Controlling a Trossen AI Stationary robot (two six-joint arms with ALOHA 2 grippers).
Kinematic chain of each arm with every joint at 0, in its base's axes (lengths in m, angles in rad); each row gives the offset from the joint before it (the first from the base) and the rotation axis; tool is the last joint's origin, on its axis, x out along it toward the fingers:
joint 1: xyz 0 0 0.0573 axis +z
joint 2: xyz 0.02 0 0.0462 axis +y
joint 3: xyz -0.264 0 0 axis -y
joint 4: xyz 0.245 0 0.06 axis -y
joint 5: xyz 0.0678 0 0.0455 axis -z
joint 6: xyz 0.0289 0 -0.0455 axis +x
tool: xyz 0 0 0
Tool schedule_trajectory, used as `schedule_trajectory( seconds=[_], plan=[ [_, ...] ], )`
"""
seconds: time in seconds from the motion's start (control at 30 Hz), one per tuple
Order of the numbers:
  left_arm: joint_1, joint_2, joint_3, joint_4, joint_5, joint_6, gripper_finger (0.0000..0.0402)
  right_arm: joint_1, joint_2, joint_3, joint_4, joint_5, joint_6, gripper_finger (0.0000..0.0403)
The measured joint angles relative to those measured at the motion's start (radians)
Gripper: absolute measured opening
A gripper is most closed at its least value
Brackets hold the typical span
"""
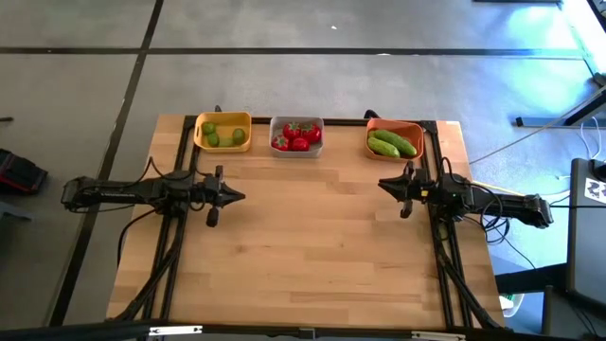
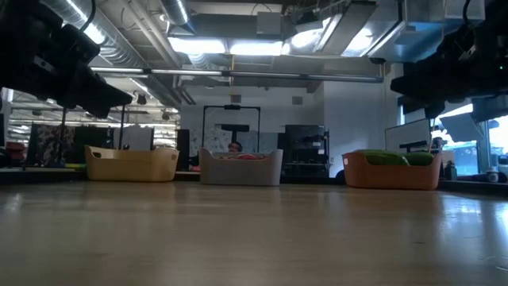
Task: Sort produce into baskets
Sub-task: Return to Home Position
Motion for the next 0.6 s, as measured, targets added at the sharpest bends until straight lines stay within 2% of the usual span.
schedule_trajectory(
  seconds=[0.6],
  plan=[
    [0.000, 0.000, 0.000, 0.000, 0.000, -0.003, 0.0004, 0.004, 0.000, 0.000, 0.001, 0.000, 0.000, 0.0049]
  ],
)
